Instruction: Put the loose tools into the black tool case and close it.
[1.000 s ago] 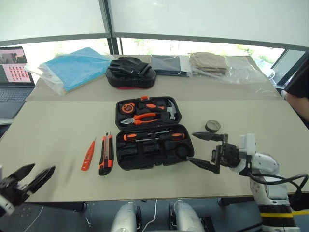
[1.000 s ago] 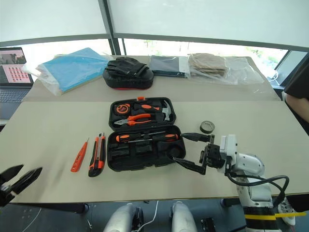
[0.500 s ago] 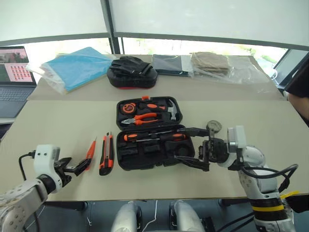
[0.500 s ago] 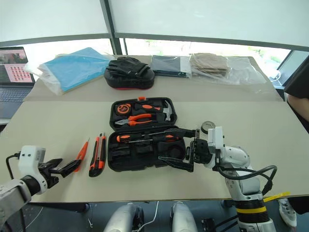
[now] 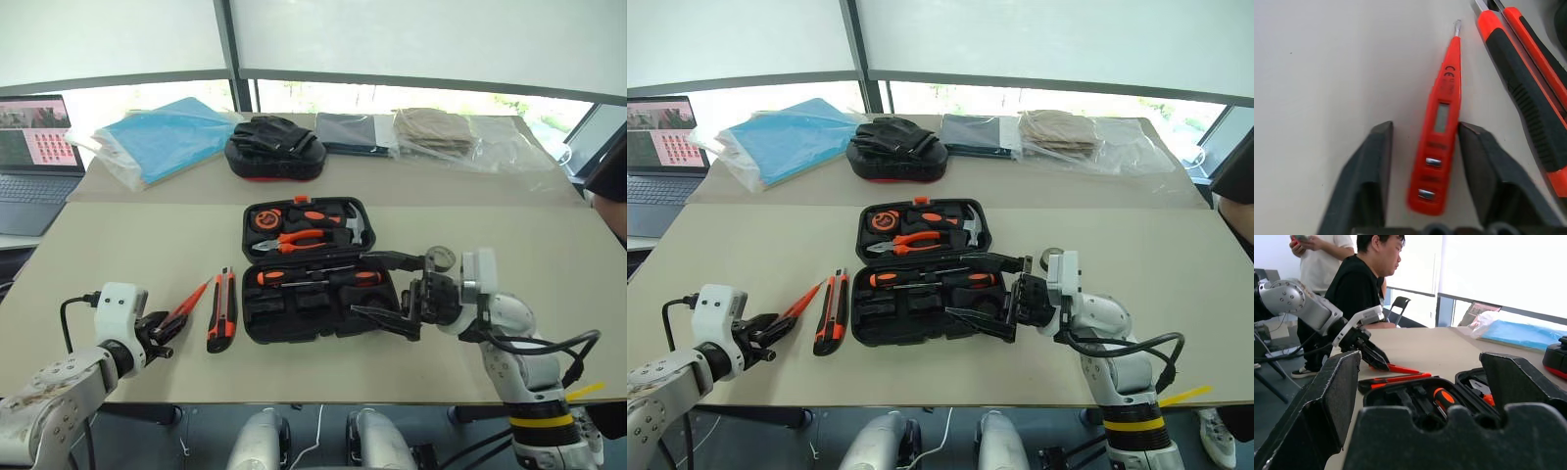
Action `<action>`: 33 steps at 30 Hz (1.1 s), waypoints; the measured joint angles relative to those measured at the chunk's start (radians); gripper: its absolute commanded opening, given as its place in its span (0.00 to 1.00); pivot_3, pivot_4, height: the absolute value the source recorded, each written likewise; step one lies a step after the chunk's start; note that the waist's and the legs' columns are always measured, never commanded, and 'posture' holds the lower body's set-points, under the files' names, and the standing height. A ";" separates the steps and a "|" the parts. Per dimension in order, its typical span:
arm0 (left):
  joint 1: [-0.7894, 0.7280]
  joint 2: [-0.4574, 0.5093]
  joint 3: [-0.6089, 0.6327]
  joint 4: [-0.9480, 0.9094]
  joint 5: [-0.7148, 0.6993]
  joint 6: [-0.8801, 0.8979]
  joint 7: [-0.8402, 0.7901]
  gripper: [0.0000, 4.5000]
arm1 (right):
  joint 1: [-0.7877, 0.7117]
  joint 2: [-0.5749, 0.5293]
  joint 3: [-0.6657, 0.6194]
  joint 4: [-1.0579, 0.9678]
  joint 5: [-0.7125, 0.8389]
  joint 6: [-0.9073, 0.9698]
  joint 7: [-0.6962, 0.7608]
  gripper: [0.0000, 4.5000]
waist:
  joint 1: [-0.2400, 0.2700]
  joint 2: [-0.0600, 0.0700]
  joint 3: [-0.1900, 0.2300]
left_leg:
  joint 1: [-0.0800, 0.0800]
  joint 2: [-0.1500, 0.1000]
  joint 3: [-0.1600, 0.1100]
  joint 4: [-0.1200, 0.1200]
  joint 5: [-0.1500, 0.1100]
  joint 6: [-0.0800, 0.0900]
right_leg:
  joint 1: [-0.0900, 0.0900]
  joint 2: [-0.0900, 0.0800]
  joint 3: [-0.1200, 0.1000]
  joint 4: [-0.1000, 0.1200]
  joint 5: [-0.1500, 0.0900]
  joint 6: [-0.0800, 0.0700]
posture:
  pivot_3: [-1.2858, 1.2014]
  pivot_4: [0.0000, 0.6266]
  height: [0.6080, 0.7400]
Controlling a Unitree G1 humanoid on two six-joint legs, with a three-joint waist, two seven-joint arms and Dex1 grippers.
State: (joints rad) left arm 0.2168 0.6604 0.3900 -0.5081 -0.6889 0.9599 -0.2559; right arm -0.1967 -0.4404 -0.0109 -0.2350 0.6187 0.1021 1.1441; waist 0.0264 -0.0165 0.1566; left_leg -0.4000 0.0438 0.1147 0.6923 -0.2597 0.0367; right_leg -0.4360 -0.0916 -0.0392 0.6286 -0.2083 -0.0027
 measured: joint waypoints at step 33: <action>-0.734 0.192 -0.702 0.390 0.529 -0.523 -0.955 0.11 | 0.314 -0.155 -0.161 -0.139 -0.027 -0.045 -0.067 1.00 | -0.017 -0.005 0.003 | -0.007 -0.001 0.000 0.002 -0.001 0.003 | -0.003 0.006 0.003 -0.002 -0.002 0.018 | 0.52 0.24 1.00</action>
State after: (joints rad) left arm -0.5177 0.8523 -0.3118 -0.1186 -0.1604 0.4371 -1.2105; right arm 0.1171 -0.5952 -0.1719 -0.3737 0.5920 0.0572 1.0772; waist 0.0099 -0.0211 0.1594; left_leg -0.4066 0.0431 0.1150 0.6942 -0.2605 0.0397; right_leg -0.4388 -0.0853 -0.0367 0.6261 -0.2099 0.0148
